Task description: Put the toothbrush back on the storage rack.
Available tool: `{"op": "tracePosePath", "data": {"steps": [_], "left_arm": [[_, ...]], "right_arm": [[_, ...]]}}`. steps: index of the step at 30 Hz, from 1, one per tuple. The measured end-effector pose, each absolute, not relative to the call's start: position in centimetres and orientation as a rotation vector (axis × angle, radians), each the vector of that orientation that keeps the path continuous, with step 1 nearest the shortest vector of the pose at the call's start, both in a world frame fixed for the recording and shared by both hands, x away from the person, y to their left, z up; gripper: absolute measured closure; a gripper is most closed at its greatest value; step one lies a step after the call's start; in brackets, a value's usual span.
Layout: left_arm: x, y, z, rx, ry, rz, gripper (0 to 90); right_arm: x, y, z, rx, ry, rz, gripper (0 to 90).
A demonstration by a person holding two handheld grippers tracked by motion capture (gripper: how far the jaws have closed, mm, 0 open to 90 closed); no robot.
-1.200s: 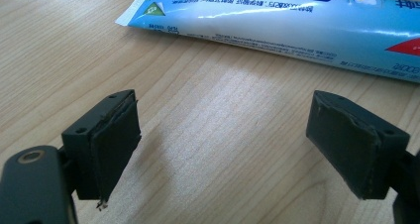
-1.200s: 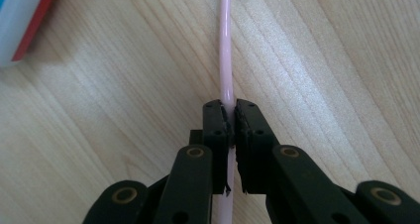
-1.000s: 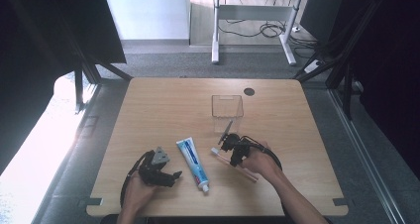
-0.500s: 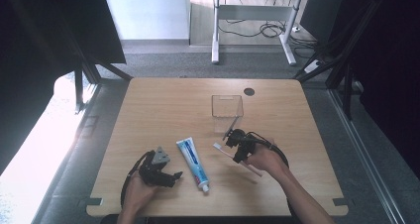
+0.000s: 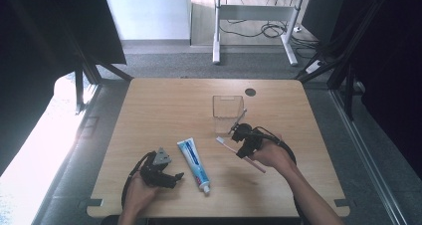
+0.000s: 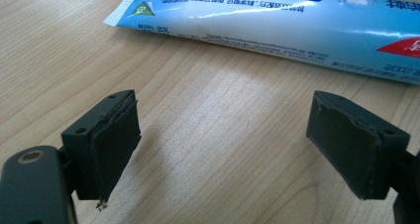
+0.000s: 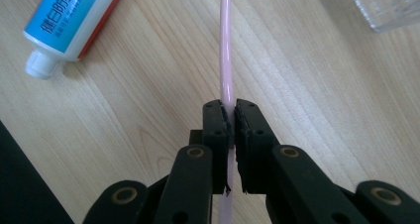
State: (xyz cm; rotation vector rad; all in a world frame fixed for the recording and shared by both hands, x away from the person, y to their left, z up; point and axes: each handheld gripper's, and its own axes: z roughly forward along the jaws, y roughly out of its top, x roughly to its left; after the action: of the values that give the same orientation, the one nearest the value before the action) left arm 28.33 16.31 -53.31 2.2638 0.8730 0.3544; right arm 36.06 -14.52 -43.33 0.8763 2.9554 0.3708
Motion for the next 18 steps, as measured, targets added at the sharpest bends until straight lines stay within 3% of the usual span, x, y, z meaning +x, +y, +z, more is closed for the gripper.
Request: {"op": "tracePosePath", "data": {"steps": [18], "left_arm": [[28.3,16.2,-53.4,2.270,0.871,0.353,13.4]], "right_arm": [[36.9,-15.8,-40.7,0.906,2.893,0.512,84.1]]}}
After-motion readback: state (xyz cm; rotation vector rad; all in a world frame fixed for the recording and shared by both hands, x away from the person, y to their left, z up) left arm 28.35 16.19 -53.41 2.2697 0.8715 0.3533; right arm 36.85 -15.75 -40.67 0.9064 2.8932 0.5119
